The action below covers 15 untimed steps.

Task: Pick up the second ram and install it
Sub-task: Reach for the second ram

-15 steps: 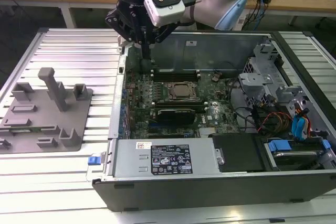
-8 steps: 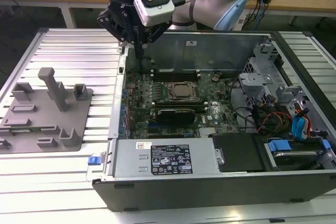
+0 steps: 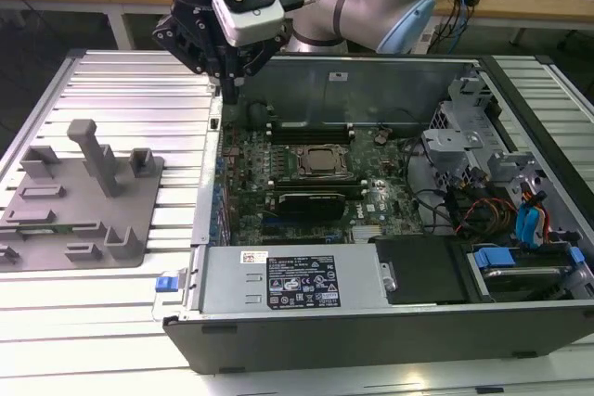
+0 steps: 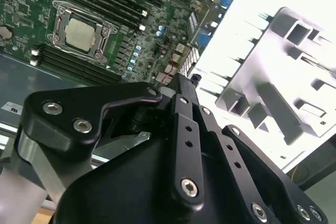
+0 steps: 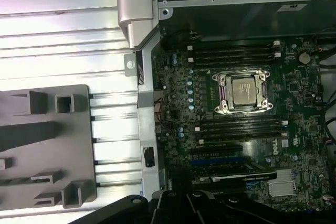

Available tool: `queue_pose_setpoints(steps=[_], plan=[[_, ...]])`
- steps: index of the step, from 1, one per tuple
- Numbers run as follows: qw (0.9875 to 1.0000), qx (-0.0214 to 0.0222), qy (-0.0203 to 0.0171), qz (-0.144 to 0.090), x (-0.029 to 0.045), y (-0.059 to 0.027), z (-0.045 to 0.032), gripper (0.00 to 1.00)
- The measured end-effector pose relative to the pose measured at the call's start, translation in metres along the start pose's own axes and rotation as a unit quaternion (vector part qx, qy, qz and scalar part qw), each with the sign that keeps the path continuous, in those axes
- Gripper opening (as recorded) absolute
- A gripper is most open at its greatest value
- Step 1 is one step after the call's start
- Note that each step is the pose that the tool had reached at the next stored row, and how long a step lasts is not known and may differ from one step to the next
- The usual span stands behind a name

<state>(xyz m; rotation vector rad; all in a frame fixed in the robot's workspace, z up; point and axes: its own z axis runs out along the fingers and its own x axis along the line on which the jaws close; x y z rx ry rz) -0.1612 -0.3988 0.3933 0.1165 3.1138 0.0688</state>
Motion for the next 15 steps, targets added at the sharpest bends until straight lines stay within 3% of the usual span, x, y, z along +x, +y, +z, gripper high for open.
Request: queue_pose_setpoints(steps=[15], plan=[[1.0,-0.0001,0.0,0.0,0.0303,-0.0023,-0.0008,0.08]])
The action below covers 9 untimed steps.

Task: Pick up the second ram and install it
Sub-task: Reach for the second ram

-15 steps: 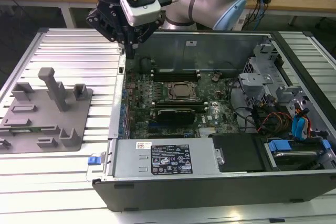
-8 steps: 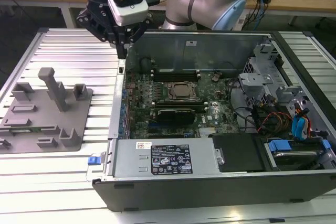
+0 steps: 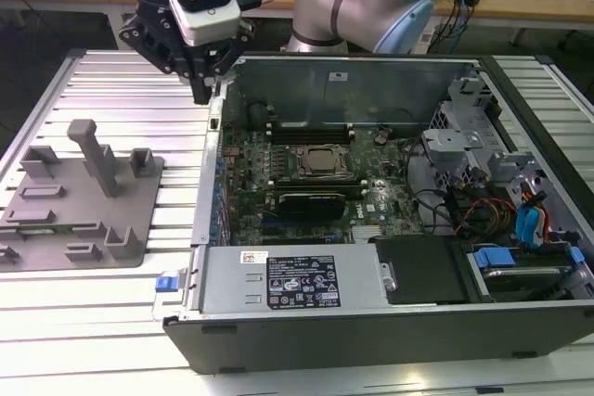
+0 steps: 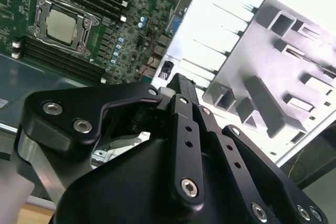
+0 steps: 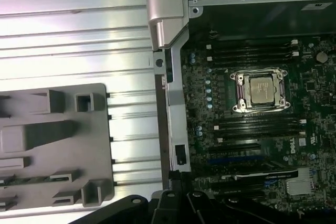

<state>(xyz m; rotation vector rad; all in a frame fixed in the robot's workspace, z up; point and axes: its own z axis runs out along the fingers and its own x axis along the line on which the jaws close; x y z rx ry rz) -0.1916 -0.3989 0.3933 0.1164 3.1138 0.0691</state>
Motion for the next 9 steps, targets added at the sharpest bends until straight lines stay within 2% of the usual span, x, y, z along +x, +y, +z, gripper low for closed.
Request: queue_pose_setpoints(steps=[4,9], plan=[[1.0,0.0,0.0,0.0,0.0092,-0.0007,-0.0003,0.08],[1.0,0.0,0.0,0.0,0.026,-0.0019,-0.0007,0.08]])
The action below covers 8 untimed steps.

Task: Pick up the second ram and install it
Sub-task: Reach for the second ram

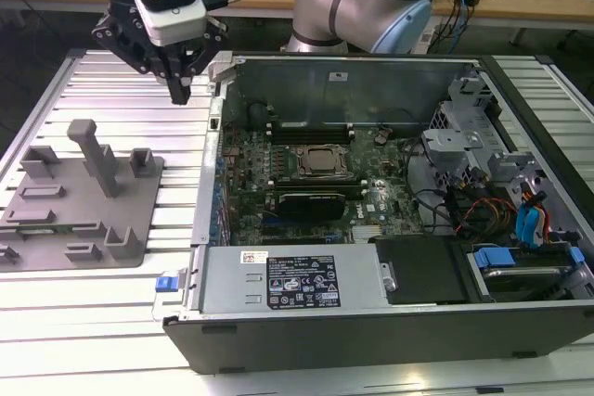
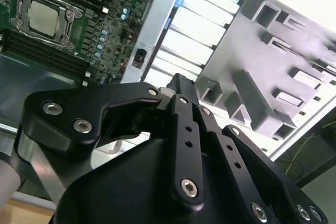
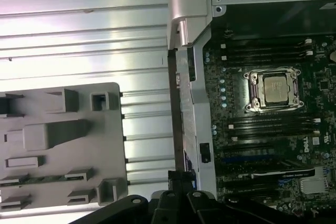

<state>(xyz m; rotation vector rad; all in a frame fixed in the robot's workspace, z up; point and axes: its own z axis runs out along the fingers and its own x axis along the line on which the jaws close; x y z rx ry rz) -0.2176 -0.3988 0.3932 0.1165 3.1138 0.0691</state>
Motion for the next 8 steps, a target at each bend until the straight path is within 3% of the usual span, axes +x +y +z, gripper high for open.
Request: queue_pose_setpoints(steps=[8], plan=[[1.0,0.0,0.0,0.0,0.0281,-0.0021,-0.0006,0.08]])
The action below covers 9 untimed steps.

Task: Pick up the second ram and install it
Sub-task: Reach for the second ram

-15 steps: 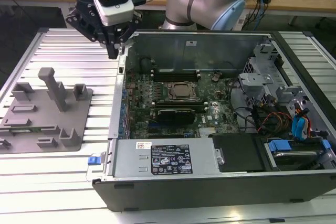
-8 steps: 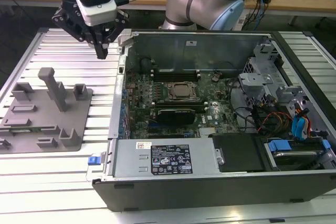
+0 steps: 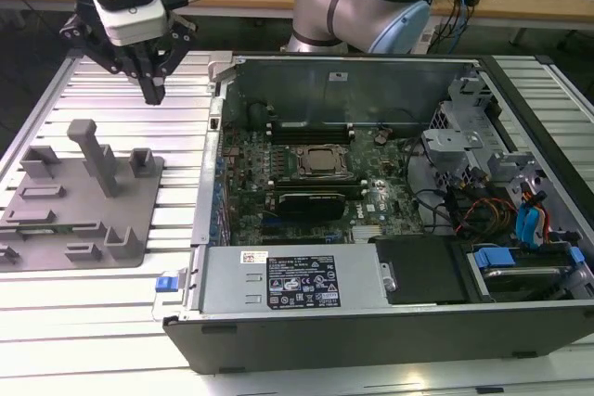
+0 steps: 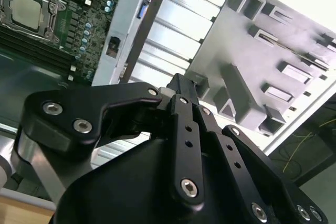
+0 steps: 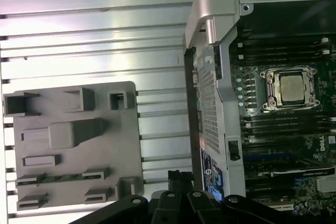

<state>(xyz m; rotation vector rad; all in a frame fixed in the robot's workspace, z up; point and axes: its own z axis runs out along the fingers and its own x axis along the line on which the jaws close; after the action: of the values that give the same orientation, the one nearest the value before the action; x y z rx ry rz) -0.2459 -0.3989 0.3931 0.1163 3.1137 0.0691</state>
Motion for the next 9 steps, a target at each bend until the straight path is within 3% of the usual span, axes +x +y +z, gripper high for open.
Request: queue_pose_setpoints(steps=[3,6,9], plan=[[1.0,0.0,0.0,0.0,0.0068,-0.0005,0.0,0.08],[1.0,0.0,0.0,0.0,0.0192,-0.0014,0.0,0.08],[1.0,0.0,0.0,0.0,0.0251,-0.0019,0.0,0.08]])
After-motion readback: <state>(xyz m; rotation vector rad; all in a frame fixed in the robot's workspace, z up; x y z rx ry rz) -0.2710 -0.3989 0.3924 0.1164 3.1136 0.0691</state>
